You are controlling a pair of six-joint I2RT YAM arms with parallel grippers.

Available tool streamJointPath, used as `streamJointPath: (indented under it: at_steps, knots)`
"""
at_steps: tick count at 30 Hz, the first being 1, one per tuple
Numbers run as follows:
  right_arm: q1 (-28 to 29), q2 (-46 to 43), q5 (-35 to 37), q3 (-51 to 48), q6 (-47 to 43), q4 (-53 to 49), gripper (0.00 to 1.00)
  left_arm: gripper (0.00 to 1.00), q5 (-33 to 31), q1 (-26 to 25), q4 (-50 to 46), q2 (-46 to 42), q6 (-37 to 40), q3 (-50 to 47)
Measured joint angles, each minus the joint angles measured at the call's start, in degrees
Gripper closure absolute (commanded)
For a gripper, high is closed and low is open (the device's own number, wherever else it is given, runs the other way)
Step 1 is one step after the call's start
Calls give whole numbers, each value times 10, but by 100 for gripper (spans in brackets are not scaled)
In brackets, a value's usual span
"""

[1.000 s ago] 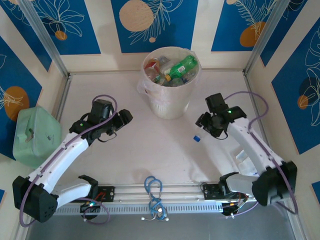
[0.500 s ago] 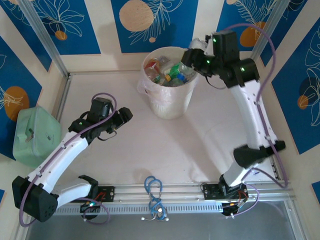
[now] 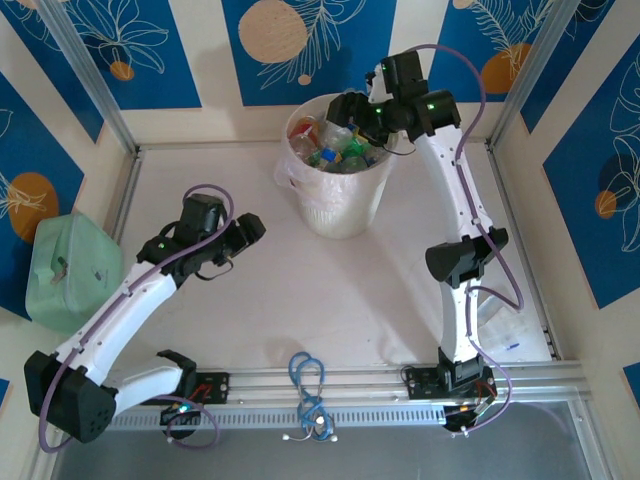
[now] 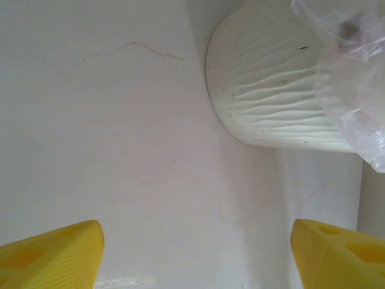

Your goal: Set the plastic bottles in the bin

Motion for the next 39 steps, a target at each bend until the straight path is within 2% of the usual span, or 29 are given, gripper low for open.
streamJointPath:
  at_steps: [13, 18, 24, 28, 33, 39]
  knots:
    - [14, -19, 21, -30, -10, -4, 17, 19, 0, 0, 0, 1, 0, 0]
    - [31, -53, 52, -49, -18, -10, 17, 19, 0, 0, 0, 1, 0, 0]
    - [57, -135, 100, -94, -34, -12, 18, 17, -11, 0, -18, 1, 19, 19]
    - [71, -233, 136, -196, -40, 2, 19, 12, -28, 0, -29, 2, 53, 65]
    - [73, -388, 189, -390, -44, 44, 17, 4, -55, 0, -26, 2, 107, 115]
    - [68, -570, 262, -627, -44, 83, 6, 0, -135, 0, -7, 0, 200, 127]
